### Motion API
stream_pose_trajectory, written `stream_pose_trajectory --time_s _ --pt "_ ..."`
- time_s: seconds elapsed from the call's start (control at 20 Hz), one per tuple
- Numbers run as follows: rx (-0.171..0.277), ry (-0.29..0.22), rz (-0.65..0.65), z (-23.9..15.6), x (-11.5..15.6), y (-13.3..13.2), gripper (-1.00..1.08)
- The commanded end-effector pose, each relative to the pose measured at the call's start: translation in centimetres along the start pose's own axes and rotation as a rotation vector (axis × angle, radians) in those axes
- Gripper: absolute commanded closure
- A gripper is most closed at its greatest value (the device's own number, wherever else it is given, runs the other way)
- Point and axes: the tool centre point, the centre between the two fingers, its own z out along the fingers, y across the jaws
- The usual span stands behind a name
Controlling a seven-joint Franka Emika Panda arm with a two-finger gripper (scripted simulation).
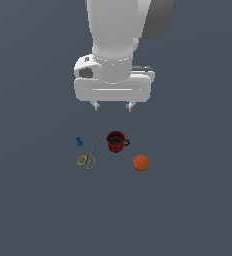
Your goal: Pick up a designated object from a clutter of objects.
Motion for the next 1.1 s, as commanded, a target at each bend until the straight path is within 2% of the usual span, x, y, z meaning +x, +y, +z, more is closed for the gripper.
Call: stream_pose_trajectory --time_s 0.0,0.5,1.05 --pt "0.0 0.0 0.0 0.0 0.0 0.0 -0.92" --pt "0.007 -0.007 0.043 -0.4 0.1 3.0 -0.92" --pt "0.001 -0.008 0.037 2.3 1.5 1.1 -0.92"
